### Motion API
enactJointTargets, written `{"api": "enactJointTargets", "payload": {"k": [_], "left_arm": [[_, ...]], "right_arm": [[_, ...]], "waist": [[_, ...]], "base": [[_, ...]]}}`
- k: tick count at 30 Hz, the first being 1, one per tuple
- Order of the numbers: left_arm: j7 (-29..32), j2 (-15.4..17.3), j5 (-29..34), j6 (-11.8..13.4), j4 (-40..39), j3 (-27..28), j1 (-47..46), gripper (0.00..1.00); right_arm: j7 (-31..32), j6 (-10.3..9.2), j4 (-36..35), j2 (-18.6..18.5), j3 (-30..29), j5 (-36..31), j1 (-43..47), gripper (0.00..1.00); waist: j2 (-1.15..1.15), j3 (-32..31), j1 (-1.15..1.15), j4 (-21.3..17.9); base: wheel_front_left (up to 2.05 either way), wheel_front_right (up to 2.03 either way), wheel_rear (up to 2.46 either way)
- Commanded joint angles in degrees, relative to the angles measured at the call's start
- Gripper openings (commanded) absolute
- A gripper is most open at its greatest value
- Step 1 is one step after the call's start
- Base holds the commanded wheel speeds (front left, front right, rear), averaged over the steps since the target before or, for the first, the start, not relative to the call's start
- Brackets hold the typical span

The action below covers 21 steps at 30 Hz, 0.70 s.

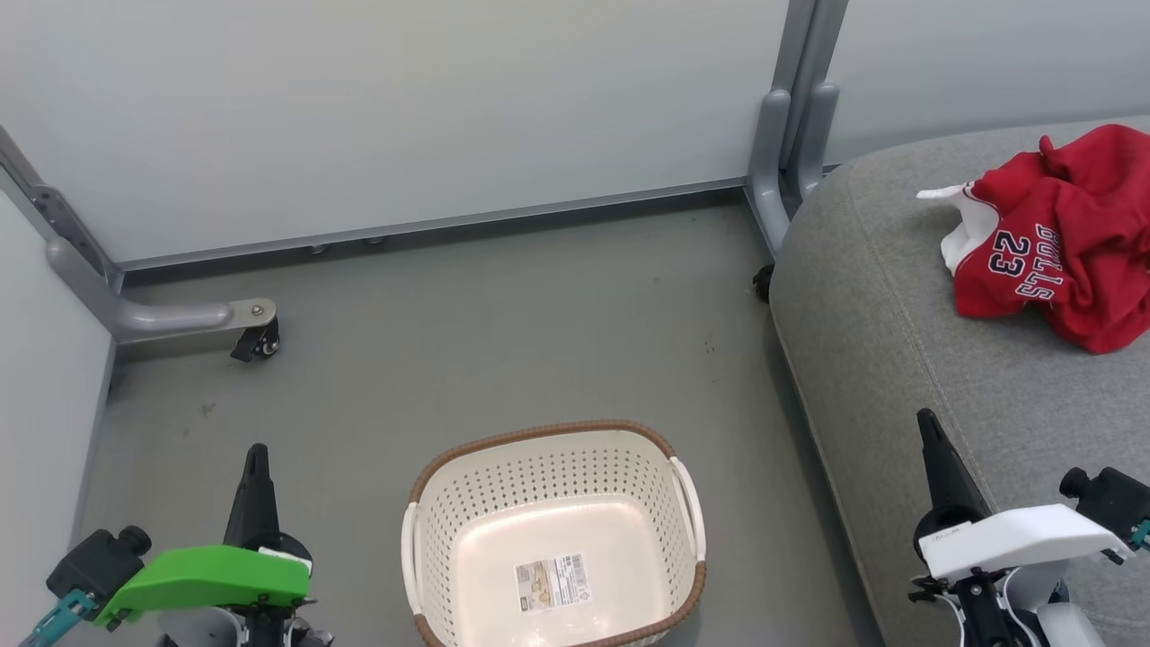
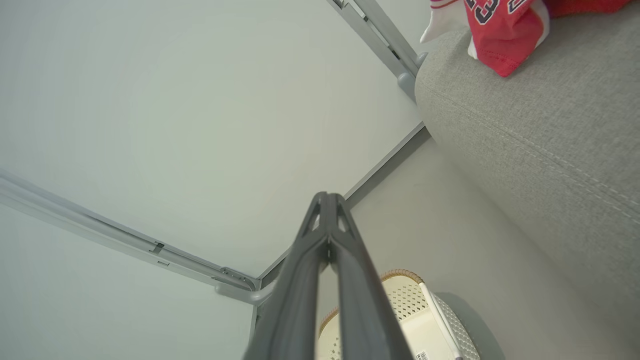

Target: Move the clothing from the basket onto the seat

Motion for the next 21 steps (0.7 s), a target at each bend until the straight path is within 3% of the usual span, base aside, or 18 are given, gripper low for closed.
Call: {"api": "enactJointTargets", "payload": {"k": [1, 21], "left_arm": [[0.5, 0.2, -1.8, -0.4, -0.8, 0.5, -1.8, 0.0], [3.9, 0.3, -14.5, -1.1, -0.8, 1.9, -2.6, 0.0]], "right_arm": [[0.4, -0.01, -0.3, -0.5, -0.3, 1.8, -1.4, 0.0], [3.4, -0.02, 1.0, -1.0, -1.1, 15.7, -2.2, 0.0]], "waist": [[0.0, 0.0, 0.0, -0.1], [0.0, -0.2, 0.0, -1.1]], "base": [[0.0, 0.0, 0.0], [0.0, 0.0, 0.0]]}}
